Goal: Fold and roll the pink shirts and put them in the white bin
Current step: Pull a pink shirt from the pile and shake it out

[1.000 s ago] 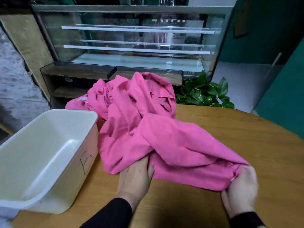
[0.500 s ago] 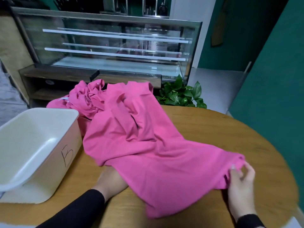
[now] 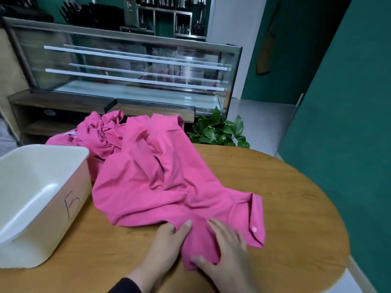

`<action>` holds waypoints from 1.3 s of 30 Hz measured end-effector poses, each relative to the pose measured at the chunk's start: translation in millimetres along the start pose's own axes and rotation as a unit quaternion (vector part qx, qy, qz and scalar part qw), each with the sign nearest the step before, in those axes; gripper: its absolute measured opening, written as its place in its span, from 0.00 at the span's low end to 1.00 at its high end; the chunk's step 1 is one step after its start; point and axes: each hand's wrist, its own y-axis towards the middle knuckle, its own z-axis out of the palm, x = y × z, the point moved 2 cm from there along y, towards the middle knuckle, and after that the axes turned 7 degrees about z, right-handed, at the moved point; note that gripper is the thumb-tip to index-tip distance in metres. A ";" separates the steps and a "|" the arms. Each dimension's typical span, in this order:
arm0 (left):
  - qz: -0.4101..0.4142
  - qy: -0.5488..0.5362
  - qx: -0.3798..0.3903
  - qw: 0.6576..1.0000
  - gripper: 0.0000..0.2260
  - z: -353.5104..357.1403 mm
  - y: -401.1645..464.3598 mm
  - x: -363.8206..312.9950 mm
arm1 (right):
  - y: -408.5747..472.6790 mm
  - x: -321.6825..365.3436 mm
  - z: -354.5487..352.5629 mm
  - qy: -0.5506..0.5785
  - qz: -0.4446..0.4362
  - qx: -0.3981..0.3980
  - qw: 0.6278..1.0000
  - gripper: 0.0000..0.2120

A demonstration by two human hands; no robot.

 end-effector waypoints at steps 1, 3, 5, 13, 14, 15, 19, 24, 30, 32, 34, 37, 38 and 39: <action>0.012 0.012 -0.008 1.000 0.19 8.1 -3.3 -8.6 | -2.2 5.2 5.9 0.016 0.035 0.007 0.999 0.34; 0.038 0.026 0.000 0.999 0.22 21.9 -4.2 -25.9 | 2.6 8.4 1.9 0.079 0.097 -0.003 0.992 0.22; 0.067 0.062 0.003 0.996 0.25 27.8 -5.9 -42.3 | 8.0 16.1 -18.6 0.097 0.109 -0.017 0.989 0.11; 0.180 0.215 -0.062 0.958 0.31 -15.7 0.4 -64.7 | 48.5 42.9 -124.8 0.196 0.189 -0.058 0.960 0.12; 0.167 0.256 -0.067 0.950 0.37 -19.3 2.9 -60.1 | 51.9 49.4 -136.7 0.200 0.190 -0.044 0.960 0.13; 0.155 0.305 -0.069 0.937 0.40 -20.9 4.5 -58.4 | 55.2 54.5 -145.7 0.207 0.189 -0.030 0.959 0.14; 0.130 0.337 -0.046 0.931 0.17 -9.0 7.7 -64.1 | 62.6 72.4 -170.9 0.191 0.158 0.011 0.969 0.08; 0.155 0.263 -0.127 0.944 0.08 -30.7 27.6 -113.5 | 56.6 79.8 -190.0 -0.098 0.104 0.109 0.984 0.22; 0.273 0.365 -0.023 0.890 0.14 -59.4 50.7 -184.7 | 87.7 71.7 -217.2 -0.034 0.074 -0.009 0.997 0.13; 0.241 0.381 -0.013 0.892 0.19 -73.7 61.7 -193.6 | 99.3 73.6 -226.2 0.044 0.097 0.013 0.994 0.12; 0.230 0.430 -0.061 0.871 0.13 -85.6 66.7 -195.7 | 104.7 76.6 -227.5 0.094 0.109 0.024 0.989 0.13; 0.279 0.419 -0.162 0.849 0.08 -75.0 45.9 -190.4 | 106.2 84.7 -217.2 0.190 0.139 0.061 0.970 0.13; 0.291 0.408 -0.137 0.855 0.10 -60.5 33.7 -185.0 | 105.7 88.7 -211.9 0.217 0.151 0.079 0.961 0.13; 0.281 0.413 -0.087 0.862 0.14 -42.9 21.9 -177.6 | 105.5 92.5 -207.3 0.230 0.155 0.091 0.956 0.14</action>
